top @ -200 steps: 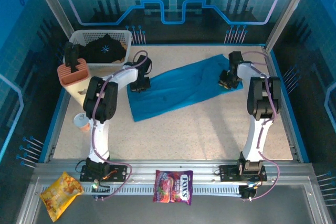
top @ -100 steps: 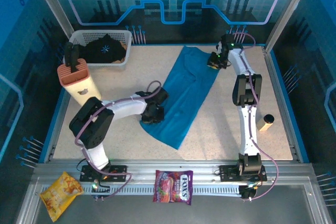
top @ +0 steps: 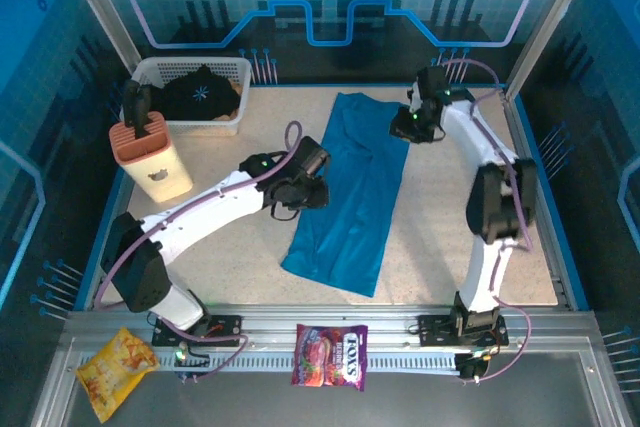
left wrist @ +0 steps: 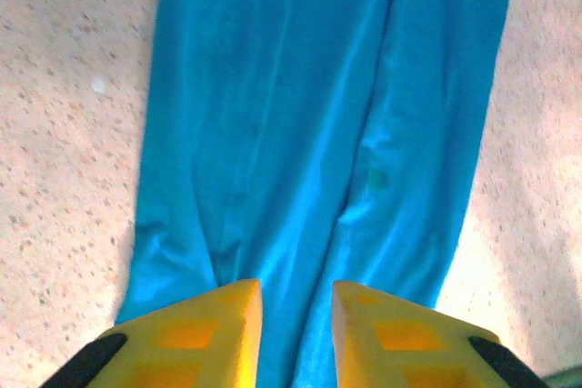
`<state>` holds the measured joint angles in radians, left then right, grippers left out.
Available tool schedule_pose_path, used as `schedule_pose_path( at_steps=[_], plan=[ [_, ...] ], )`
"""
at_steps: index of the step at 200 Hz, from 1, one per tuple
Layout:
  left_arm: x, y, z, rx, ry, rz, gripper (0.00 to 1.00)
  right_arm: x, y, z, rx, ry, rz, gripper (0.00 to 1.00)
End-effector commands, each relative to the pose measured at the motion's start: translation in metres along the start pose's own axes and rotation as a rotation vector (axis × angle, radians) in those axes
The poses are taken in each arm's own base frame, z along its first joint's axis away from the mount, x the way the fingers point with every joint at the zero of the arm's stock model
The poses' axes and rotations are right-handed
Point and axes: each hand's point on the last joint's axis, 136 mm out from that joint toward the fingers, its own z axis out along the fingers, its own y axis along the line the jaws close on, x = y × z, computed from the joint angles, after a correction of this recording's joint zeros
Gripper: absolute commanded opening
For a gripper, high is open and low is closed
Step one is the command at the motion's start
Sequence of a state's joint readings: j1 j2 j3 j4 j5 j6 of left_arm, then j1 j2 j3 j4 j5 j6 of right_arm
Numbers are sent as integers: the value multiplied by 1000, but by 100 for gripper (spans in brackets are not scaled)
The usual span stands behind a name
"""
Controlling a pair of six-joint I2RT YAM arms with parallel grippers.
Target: Fold and stack the t-shirts
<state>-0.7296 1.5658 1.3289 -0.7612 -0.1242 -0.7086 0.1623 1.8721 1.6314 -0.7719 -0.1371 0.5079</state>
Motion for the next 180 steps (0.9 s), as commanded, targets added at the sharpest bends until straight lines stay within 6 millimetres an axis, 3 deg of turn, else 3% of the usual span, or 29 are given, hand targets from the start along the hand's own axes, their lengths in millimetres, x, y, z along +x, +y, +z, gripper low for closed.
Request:
schedule_pose_path(
  at_steps=[1,23,56,126,153,180],
  plan=[
    [13,35,38,-132,88,9,24,44,-7,10,31,4,136,28],
    [25,41,72,-126,132,1,17,84,-7,25,47,43,147,28],
    [51,51,107,-134,214,-8,14,102,-19,53,98,84,179,26],
    [103,78,128,-160,272,-109,13,90,-39,123,211,195,151,20],
    [119,73,133,-121,275,-193,13,77,-45,135,240,218,114,20],
    [119,62,142,-61,265,-252,14,63,-42,136,235,237,88,19]
  ],
)
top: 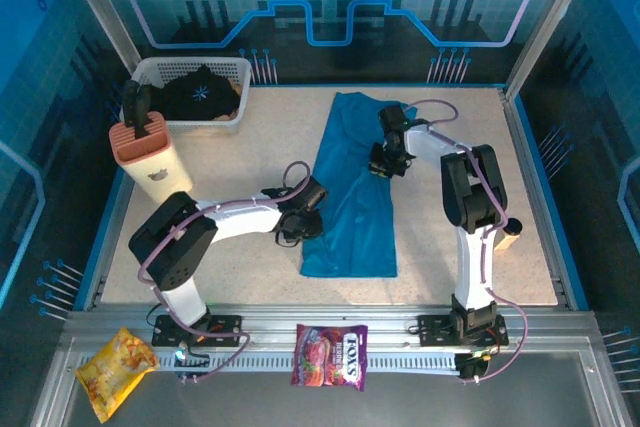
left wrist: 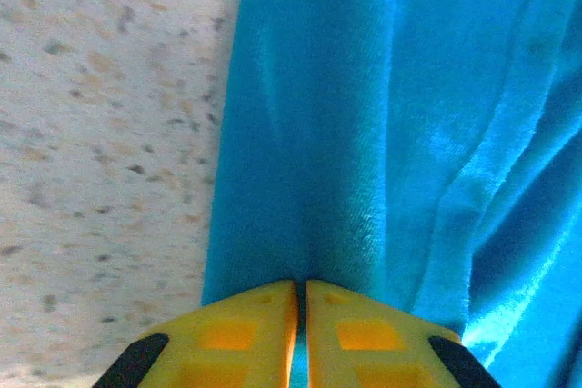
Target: Fold and stack the t-shirts
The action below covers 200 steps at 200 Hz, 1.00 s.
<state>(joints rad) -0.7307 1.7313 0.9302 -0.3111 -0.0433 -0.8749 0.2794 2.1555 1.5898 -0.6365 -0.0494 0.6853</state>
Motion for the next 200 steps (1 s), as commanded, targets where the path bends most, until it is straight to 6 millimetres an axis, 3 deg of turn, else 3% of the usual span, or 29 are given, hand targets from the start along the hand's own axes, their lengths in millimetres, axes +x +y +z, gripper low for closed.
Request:
schedule_pose_path(
  at_steps=[1,40,62,81,103,119,145,195,200],
  plan=[
    [38,17,26,-28,130,-87,14,4,-28,14,99,74,-16,19],
    [33,-4,32,2,143,-56,13,9,-37,-4,141,72,-5,20],
    [32,-13,25,-5,138,-17,14,18,-38,-26,115,39,-2,20],
    [22,-21,5,-13,107,37,19,16,-33,-54,76,-2,-34,22],
    [-2,-44,-31,-10,44,144,32,1,-24,-92,49,-76,-84,28],
    [-24,-60,-59,-15,-20,209,40,-12,-15,-103,10,-115,-112,33],
    [-53,-79,-82,10,-93,237,42,-34,-6,-94,-38,-111,-121,34],
    [-112,-81,-76,21,-160,189,40,-91,0,-36,-102,-53,-69,32],
    [-115,-81,-75,21,-162,186,40,-93,-3,-23,-99,-33,-63,31]
  ],
)
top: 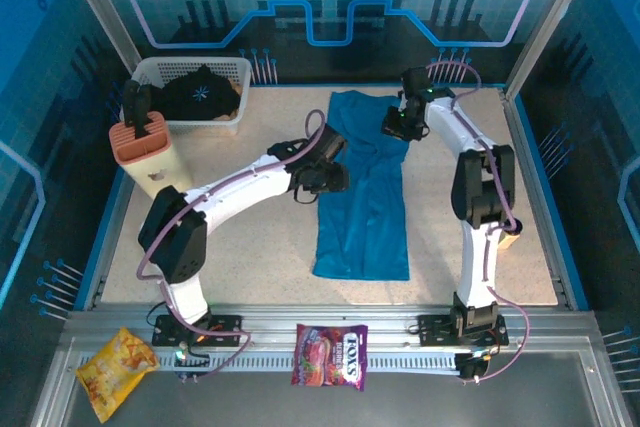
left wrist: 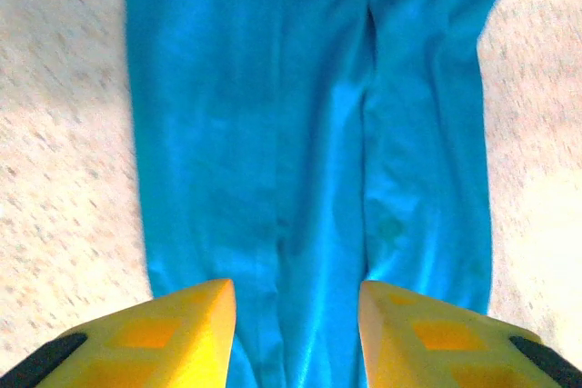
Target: Fold and stack the t-shirts
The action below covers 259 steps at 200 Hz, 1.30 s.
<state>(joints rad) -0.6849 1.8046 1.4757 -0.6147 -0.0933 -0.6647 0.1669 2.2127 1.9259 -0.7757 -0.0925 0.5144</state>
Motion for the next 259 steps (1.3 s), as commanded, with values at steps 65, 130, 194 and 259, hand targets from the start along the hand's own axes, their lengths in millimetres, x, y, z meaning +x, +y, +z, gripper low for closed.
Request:
schedule_pose_path(
  at_steps=[65,130,194,259],
  plan=[
    [-3,30,7,-59,-8,5,40,-12,-8,84,-65,147,57,32],
    [39,74,-18,-99,-34,-32,44,-14,13,117,-145,177,87,33],
    [10,63,-61,-24,-234,122,58,-34,49,88,-257,99,4,34],
    [-69,-23,-180,205,-694,571,99,-54,125,-185,-309,-386,-547,37]
  ],
)
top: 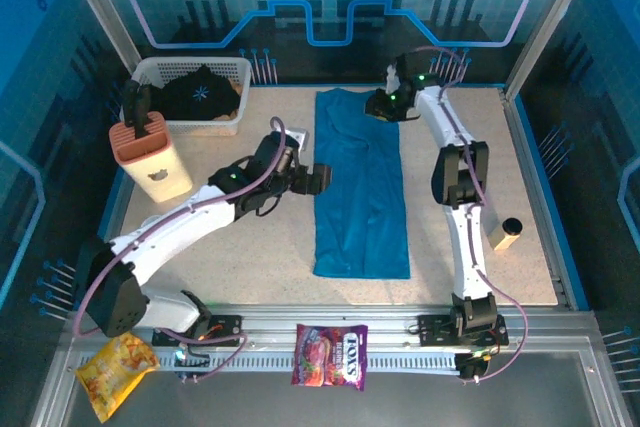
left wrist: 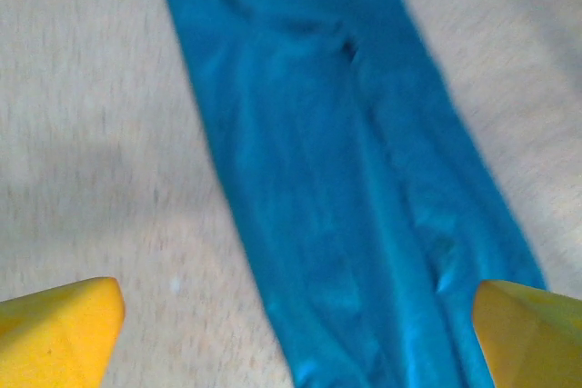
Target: Fold and stack the t-shirts
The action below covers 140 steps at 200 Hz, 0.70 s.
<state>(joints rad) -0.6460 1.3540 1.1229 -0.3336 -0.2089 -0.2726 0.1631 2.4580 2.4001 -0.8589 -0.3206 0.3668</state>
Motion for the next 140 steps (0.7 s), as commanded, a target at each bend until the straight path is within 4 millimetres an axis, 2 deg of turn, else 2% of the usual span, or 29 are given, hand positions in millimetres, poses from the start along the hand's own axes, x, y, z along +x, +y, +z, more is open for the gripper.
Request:
schedule_pose_path(
  at_steps=[1,11,21,33,52,59,73,86,117,140],
  plan=[
    [-83,-34,-53,122,-319,233,99,-21,104,-167,-30,-296,-410,38],
    [-96,-44,-67,158,-395,311,99,-2,120,-201,-2,-356,-522,39],
    [-100,-54,-79,205,-459,406,99,20,127,-229,31,-415,-607,43],
    [-96,-69,-95,286,-540,542,99,53,126,-250,46,-464,-682,53],
    [-57,-97,-116,469,-613,814,99,108,125,-277,36,-544,-864,65],
    [-42,-101,-120,502,-621,886,99,130,121,-279,45,-548,-920,75],
    [-9,-104,-123,562,-581,1034,97,165,107,-293,84,-574,-959,89],
    [21,-101,-119,572,-469,1125,95,200,93,-292,92,-526,-1020,89],
    [99,-87,-106,597,-85,1260,93,299,73,-273,8,-253,-1344,82],
    [152,-73,-90,538,117,1443,93,334,57,-258,9,-104,-1433,81]
  ],
)
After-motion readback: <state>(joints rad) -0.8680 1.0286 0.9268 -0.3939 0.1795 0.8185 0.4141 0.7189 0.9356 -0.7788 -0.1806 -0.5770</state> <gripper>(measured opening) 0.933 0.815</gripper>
